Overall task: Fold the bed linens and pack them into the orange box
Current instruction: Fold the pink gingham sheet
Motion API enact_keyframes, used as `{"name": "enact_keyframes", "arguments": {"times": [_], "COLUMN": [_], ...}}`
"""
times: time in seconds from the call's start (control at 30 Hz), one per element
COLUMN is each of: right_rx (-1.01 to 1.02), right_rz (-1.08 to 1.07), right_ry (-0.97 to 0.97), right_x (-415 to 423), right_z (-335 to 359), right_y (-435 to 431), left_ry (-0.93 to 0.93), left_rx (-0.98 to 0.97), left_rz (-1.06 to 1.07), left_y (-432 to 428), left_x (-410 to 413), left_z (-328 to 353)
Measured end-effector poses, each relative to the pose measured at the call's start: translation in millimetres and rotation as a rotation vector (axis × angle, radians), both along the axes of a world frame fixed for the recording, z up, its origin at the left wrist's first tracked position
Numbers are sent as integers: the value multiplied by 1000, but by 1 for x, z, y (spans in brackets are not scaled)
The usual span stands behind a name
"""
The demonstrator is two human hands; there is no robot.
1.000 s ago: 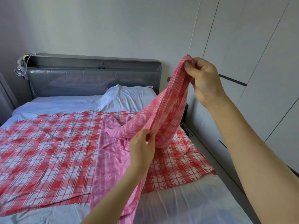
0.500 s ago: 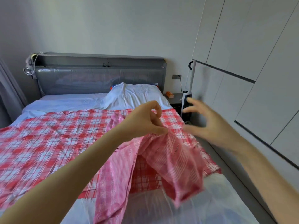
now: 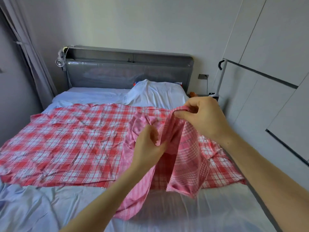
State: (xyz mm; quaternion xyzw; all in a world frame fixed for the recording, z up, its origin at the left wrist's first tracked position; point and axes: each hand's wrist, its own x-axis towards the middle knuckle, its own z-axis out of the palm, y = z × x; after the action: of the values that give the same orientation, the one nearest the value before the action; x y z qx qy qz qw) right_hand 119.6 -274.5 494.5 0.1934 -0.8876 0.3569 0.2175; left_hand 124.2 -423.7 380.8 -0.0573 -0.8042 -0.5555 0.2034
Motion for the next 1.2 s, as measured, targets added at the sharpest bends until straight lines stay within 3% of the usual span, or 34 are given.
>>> {"name": "enact_keyframes", "arguments": {"times": [0.1,0.33,0.47,0.63,0.83,0.93,1.03,1.07,1.13,1.2], "right_rx": [-4,-137,-242,-334,55,297,678,723,572,190], "right_rz": [27,45,-22,-213,-715,-816,-735,-653,-423,-190], "right_ry": [29,85,84,17,-92,-233,-385,-414,-477,-648], "right_x": [0,1,0,0,-22,-16,-3,2,17,28], "right_z": [11,39,47,22,-70,-110,-141,-150,-162,-166], "right_y": [-7,15,55,119,162,154,121,103,59,14], "left_ry": [49,-176,-306,-407,-327,-274,-216,-216,-204,-202], "left_rx": [-33,39,48,-99,-119,-129,-263,-311,-393,-440], "left_rz": [161,235,232,288,295,229,116,66,-15,-52], "left_y": [-5,-33,-59,-109,-128,-126,-123,-119,-108,-94], "left_x": [-10,-21,-22,-37,-55,-53,-49,-46,-39,-32], "left_z": [-41,-119,-134,-134,-62,-17,25,37,60,79]}}
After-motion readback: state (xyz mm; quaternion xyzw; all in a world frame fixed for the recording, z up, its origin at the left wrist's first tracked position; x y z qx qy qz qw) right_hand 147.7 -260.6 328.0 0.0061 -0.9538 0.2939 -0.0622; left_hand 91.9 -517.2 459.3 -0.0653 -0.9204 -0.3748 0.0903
